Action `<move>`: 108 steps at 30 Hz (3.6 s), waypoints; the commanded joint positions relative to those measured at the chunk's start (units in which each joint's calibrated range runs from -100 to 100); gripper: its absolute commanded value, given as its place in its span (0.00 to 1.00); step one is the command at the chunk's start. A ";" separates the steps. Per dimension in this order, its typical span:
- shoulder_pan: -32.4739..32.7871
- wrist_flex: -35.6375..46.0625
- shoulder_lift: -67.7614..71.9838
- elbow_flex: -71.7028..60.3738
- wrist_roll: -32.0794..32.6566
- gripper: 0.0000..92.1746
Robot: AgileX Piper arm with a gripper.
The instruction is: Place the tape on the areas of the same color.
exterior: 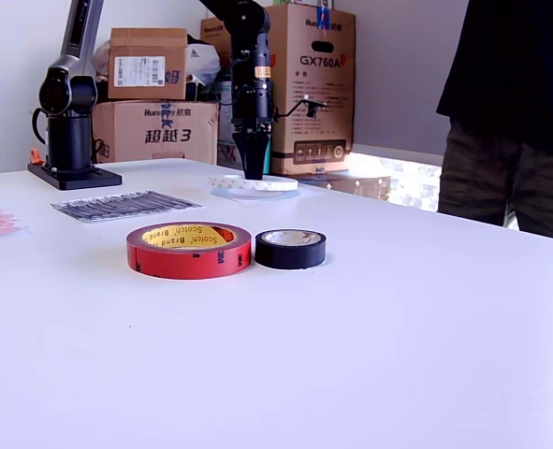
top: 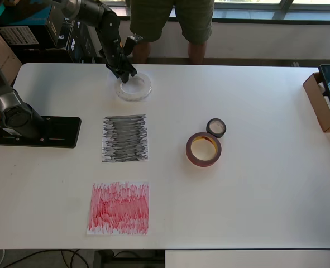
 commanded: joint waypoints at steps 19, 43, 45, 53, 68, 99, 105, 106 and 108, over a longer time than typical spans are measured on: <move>2.03 0.40 -0.27 -0.31 -6.92 0.74; -5.16 0.48 -19.82 -0.59 -1.35 0.74; -8.47 0.48 -22.25 -1.31 -1.43 0.74; -20.15 0.06 -24.78 -10.04 -1.68 0.74; -36.49 0.06 -4.29 -34.57 -4.05 0.74; -33.18 6.17 21.34 -39.39 -5.12 0.73; -33.89 6.25 21.43 -39.75 -5.04 0.73; -34.20 6.25 21.43 -39.93 -5.04 0.73; -35.23 6.25 21.15 -40.02 -5.04 0.73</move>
